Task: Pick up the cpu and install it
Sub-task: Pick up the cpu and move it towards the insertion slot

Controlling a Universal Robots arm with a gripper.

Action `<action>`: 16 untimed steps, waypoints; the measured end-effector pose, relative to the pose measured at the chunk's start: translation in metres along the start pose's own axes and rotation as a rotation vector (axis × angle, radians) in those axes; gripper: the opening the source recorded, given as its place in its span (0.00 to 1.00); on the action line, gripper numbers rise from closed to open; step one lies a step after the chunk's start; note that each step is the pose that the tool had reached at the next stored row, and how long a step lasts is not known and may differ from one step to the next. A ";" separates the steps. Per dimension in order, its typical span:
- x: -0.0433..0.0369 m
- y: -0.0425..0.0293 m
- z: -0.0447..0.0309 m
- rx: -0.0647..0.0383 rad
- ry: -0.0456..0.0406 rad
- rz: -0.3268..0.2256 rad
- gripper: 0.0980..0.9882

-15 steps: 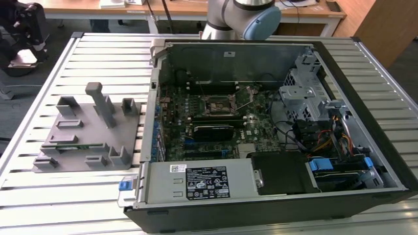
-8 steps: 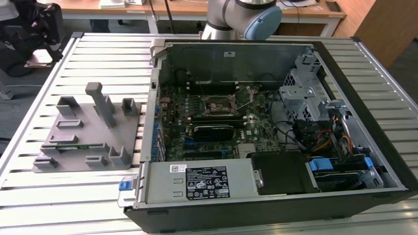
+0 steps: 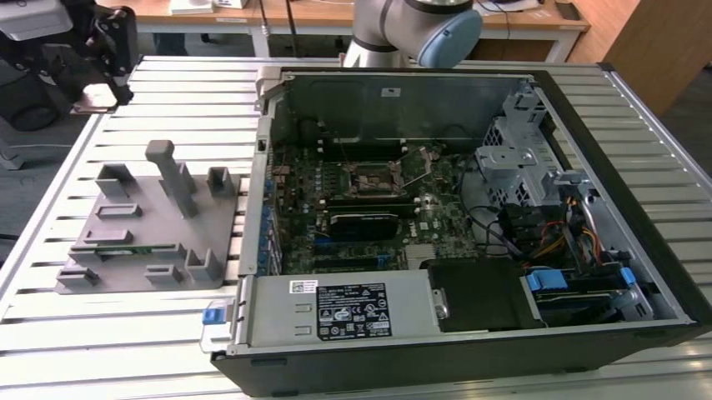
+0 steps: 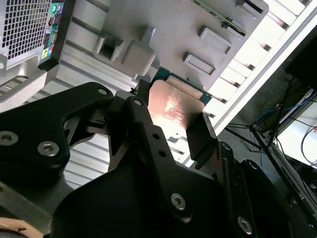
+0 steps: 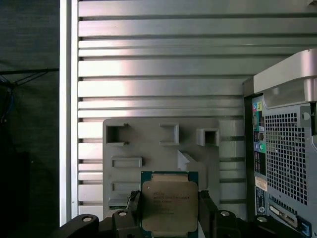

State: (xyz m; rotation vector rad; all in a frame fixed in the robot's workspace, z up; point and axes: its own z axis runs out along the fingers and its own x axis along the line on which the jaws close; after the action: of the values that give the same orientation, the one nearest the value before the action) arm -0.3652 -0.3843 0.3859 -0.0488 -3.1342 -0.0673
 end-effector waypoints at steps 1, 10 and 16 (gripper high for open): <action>-0.0030 0.0002 0.0000 0.000 0.0000 0.000 0.50; -0.0288 0.0027 0.0006 0.000 0.0000 0.000 0.50; -0.0441 0.0046 0.0011 0.000 -0.0001 0.000 0.50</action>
State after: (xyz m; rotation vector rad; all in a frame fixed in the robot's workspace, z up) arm -0.3210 -0.3810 0.3848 -0.0487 -3.1343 -0.0674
